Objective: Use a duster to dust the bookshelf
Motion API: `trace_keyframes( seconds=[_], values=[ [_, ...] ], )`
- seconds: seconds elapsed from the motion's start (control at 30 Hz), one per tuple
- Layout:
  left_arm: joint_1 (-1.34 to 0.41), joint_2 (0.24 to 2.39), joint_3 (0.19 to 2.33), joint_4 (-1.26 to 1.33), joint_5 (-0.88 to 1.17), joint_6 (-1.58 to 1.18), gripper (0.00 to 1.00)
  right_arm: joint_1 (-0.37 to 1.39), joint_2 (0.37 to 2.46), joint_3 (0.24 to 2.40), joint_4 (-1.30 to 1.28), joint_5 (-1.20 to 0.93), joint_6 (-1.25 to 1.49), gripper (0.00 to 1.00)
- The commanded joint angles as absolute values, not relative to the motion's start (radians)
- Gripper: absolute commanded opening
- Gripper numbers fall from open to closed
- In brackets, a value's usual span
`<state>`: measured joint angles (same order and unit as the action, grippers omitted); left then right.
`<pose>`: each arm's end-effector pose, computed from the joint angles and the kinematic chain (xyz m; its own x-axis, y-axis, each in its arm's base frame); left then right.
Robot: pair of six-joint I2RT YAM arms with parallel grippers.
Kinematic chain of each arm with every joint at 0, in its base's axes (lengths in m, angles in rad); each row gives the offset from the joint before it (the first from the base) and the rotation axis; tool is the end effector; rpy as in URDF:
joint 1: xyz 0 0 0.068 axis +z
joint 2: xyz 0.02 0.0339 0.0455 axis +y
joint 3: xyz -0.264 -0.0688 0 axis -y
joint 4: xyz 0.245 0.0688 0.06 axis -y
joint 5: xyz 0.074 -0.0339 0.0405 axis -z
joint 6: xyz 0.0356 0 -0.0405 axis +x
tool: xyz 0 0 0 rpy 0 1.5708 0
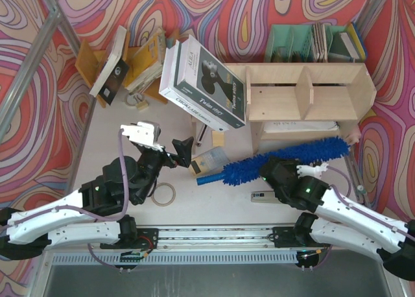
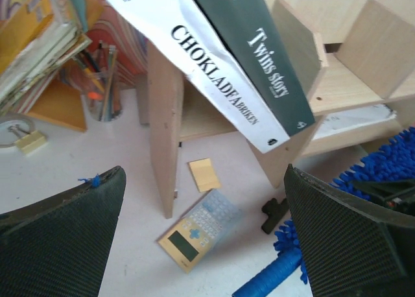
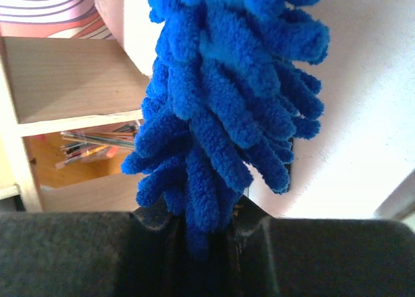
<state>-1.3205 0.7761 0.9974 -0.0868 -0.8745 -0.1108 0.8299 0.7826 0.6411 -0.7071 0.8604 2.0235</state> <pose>0.0645 -0.1419 0.4237 -0.0149 -0.2281 -0.9735 0.4341 0.8756 -0.2118 0.1199 0.0910 0.2516 0.0930 0.9705 -0.2224 0.5180 0.1436 0.8433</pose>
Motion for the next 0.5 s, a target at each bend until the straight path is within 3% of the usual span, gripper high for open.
trace_keyframes(
  seconds=[0.0,0.47],
  values=[
    [-1.319,0.784,0.964,-0.026,-1.015,-0.067,0.98,0.827,0.824,0.614,-0.597,0.860,2.096,0.00],
    [-1.291,0.790,0.902,-0.009,-1.075,-0.073,0.99,0.775,0.994,0.514,-0.412,0.775,2.140,0.00]
  ],
)
